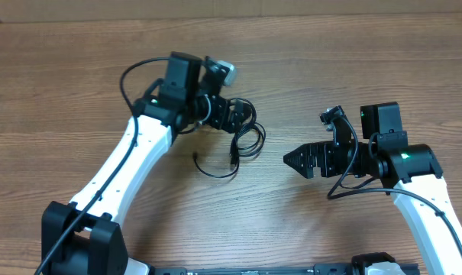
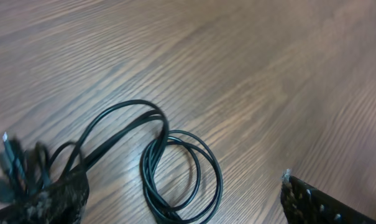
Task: Untangle cables
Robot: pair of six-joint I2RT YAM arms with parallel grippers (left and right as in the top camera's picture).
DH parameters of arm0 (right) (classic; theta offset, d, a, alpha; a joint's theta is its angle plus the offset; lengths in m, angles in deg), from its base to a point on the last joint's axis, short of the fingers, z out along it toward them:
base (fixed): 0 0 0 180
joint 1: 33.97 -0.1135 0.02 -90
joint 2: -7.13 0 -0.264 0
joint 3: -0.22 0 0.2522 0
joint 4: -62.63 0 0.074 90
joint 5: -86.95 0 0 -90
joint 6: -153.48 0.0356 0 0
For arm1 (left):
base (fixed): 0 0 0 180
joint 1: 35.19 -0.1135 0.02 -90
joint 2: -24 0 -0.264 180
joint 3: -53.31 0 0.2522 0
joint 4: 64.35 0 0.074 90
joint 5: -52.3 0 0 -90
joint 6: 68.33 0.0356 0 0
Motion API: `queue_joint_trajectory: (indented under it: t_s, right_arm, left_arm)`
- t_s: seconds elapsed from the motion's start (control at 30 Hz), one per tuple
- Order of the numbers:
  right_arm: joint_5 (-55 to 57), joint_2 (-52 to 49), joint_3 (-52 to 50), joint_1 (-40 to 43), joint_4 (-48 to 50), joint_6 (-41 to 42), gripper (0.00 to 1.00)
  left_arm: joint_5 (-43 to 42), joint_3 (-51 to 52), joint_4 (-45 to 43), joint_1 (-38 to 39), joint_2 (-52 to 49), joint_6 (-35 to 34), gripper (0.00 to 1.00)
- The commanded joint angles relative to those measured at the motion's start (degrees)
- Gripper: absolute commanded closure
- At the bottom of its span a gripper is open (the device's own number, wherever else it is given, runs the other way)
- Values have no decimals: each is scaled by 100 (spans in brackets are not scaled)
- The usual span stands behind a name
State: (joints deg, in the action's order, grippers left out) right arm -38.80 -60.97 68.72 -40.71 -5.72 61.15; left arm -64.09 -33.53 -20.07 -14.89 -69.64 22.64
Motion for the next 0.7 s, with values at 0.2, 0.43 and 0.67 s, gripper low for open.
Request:
queue_joint_trajectory:
  t_s: [0.2, 0.43, 0.67]
  right_arm:
    - [31, 9, 33, 39, 28, 59, 0]
    - [31, 9, 33, 39, 31, 57, 0]
    - [33, 9, 33, 39, 28, 57, 0]
  left_arm:
    - [396, -26, -61, 411, -1093, 728, 16]
    - [433, -26, -234, 415, -1829, 518, 27]
    - [433, -26, -251, 415, -2323, 262, 41]
